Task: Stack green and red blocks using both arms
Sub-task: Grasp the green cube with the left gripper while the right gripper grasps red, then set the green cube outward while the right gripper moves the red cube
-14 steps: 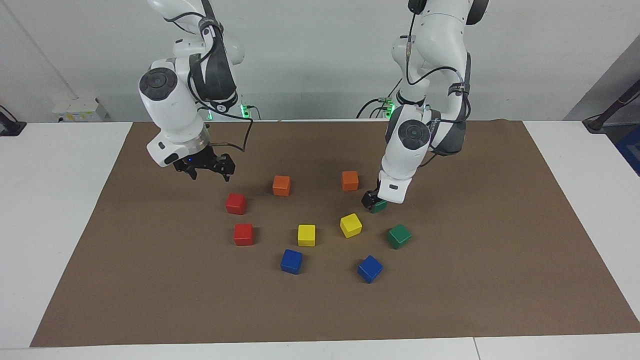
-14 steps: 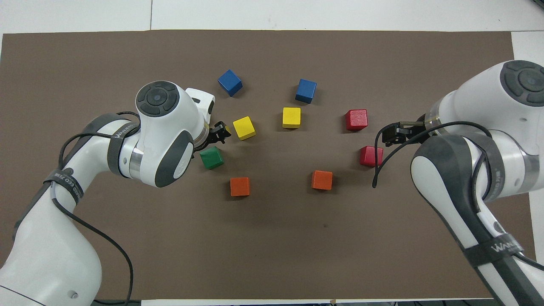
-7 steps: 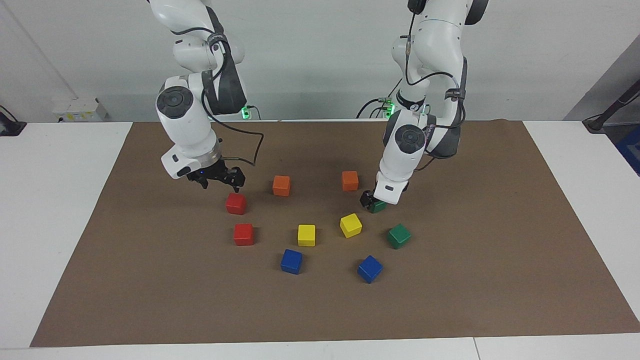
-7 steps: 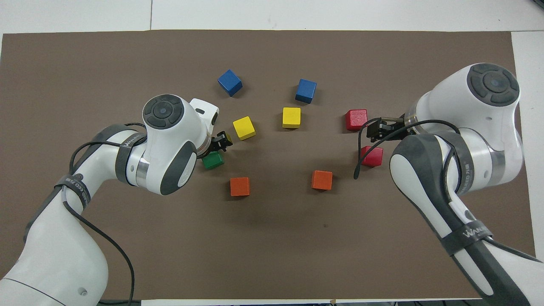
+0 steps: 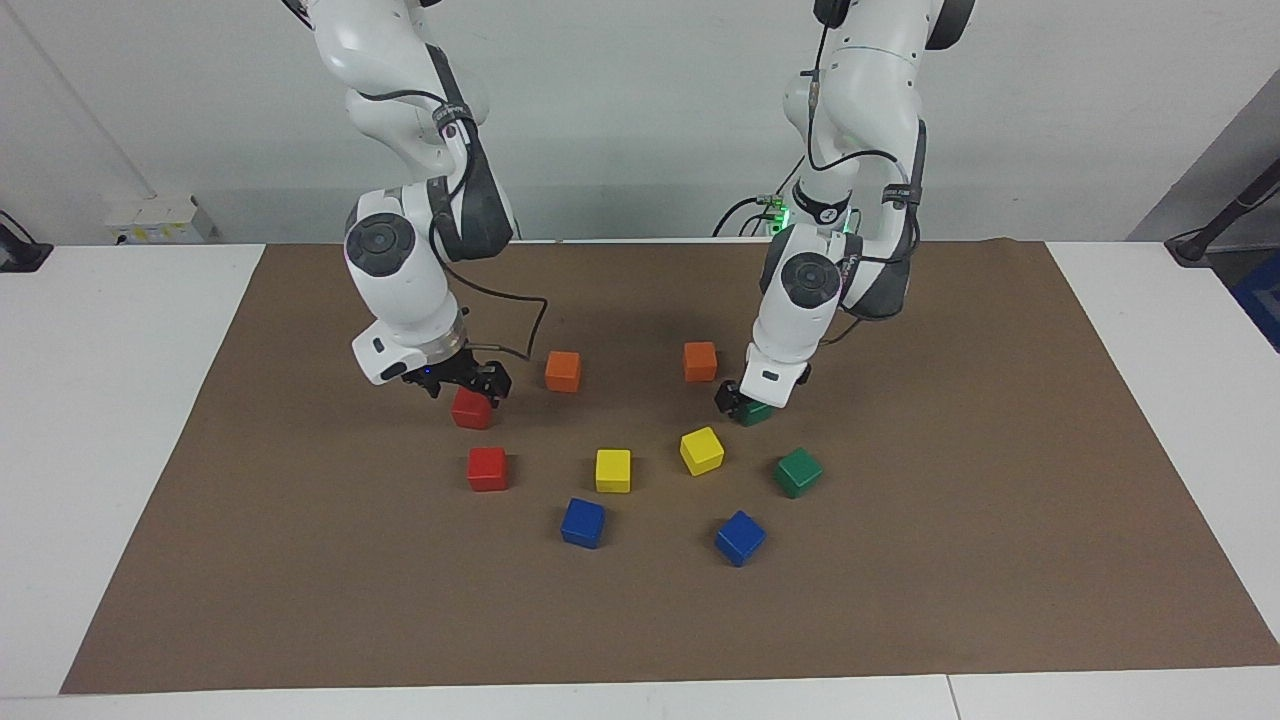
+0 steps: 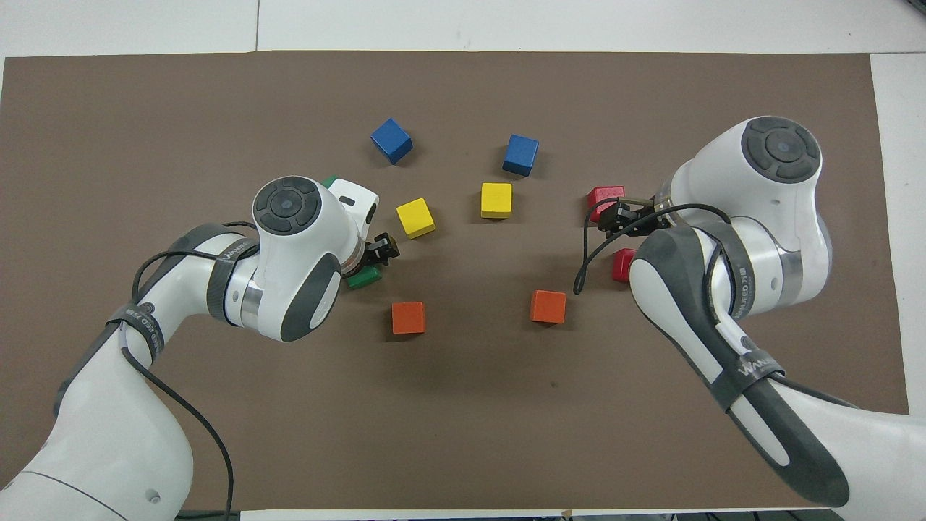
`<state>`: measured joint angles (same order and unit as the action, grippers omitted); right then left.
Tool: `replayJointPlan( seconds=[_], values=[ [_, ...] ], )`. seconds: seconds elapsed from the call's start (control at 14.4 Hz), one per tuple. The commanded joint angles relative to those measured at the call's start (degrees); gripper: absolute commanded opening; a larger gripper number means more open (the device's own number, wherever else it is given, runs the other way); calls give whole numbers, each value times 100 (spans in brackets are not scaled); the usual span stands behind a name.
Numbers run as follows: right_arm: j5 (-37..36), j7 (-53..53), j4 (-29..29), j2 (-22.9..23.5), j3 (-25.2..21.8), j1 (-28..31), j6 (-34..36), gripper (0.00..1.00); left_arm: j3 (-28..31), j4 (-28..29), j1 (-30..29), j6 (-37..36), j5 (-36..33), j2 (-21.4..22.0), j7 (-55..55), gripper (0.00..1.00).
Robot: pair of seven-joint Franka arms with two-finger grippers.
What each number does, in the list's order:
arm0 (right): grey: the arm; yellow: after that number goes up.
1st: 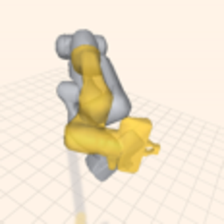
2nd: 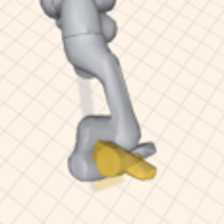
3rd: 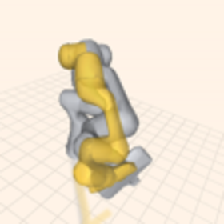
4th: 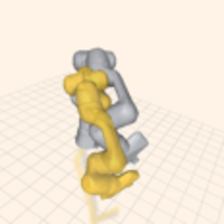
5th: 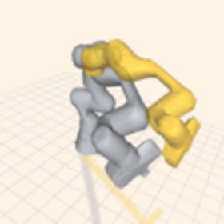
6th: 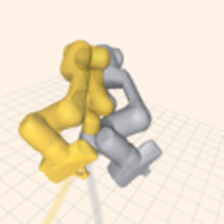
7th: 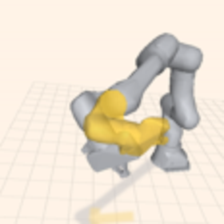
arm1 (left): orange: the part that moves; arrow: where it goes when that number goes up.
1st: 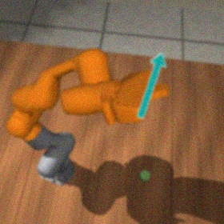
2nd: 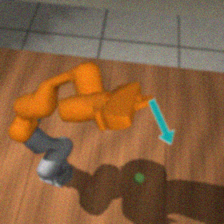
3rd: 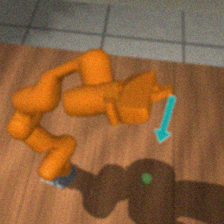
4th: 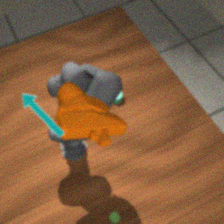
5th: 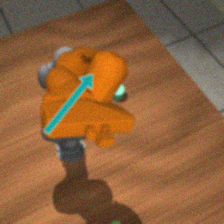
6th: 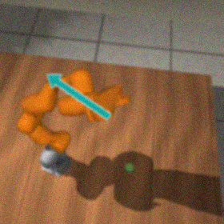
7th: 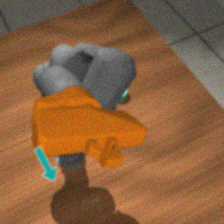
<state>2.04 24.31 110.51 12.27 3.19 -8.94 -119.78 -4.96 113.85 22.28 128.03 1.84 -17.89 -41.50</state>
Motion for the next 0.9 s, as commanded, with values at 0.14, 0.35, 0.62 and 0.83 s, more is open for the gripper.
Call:
replayJointPlan(
  seconds=[0.14, 0.35, 0.62, 0.83],
  values=[
    [86, 74, 374, -5, -3, 32, -581, 100, 82, 165, 155, -102, 36, 189, -52, 0],
    [86, 48, 427, -14, -3, 59, -598, 100, 74, 94, -423, -663, 36, 548, 639, 0],
    [78, 30, 699, -93, -11, 76, -818, 100, 100, -55, -1479, -1193, 71, 796, 2581, 0],
    [77, 4, 770, -67, -3, 76, -827, 100, 109, -135, -2112, -1001, 54, 734, 3750, 0]
  ],
)
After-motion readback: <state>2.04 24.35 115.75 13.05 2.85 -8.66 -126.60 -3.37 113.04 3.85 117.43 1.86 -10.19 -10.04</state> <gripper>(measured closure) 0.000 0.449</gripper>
